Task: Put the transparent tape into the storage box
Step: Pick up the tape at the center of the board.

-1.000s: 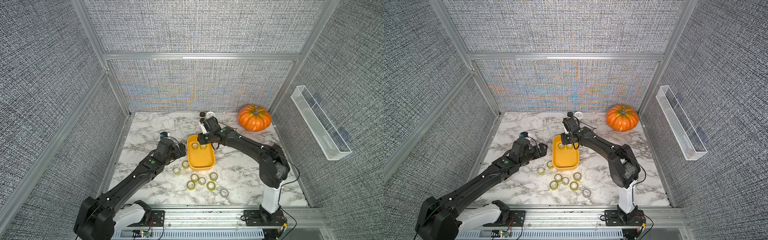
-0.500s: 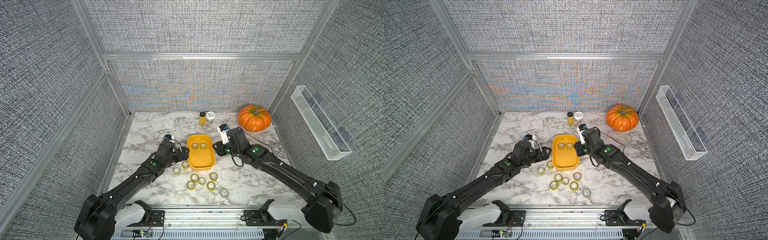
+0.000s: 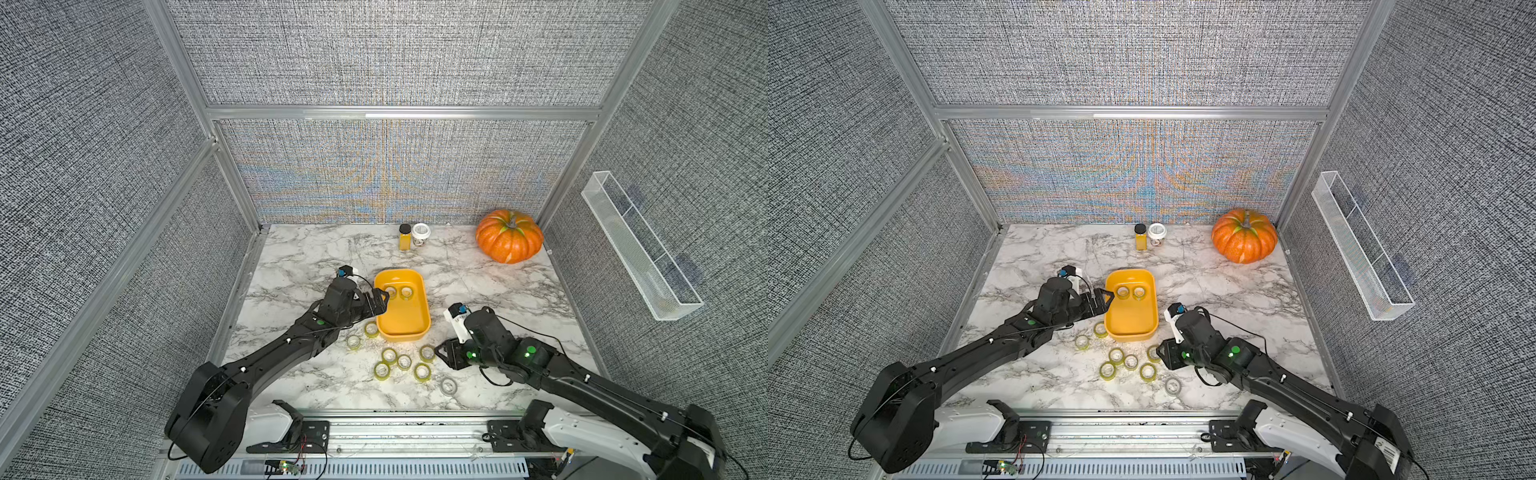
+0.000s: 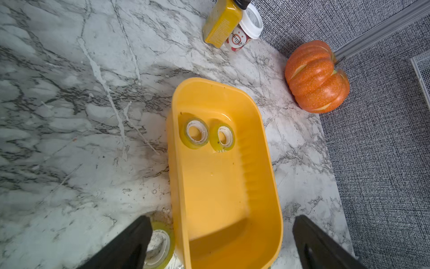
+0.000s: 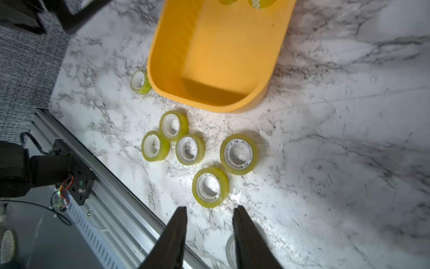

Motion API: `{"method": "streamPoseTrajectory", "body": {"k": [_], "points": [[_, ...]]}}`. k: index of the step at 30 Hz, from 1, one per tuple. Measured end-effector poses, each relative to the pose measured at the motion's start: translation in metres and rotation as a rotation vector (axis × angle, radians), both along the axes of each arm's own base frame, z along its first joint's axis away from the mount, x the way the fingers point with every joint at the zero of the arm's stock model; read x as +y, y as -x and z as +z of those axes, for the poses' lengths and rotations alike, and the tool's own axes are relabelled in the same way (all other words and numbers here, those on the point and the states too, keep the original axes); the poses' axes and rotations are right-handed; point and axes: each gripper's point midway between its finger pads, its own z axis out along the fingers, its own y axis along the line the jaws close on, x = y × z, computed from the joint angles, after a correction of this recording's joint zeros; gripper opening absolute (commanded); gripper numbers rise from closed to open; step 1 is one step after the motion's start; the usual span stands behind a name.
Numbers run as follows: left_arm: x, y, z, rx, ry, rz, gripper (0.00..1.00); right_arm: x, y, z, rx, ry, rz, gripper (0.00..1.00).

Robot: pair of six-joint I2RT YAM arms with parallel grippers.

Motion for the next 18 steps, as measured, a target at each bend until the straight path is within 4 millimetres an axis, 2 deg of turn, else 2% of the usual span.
{"method": "streamPoseTrajectory", "body": {"k": [8, 14, 18], "points": [[-0.002, 0.001, 0.015, -0.033, 0.024, 0.001, 1.0, -0.003, 0.041, -0.032, 0.11, 0.128, 0.061, 0.36], [0.006, 0.006, 0.012, -0.028, 0.007, 0.023, 1.0, -0.009, 0.062, -0.046, 0.149, 0.188, 0.079, 0.36], [0.006, 0.007, 0.008, -0.015, 0.013, 0.031, 1.0, -0.011, 0.069, -0.055, 0.171, 0.225, 0.082, 0.36]]}}
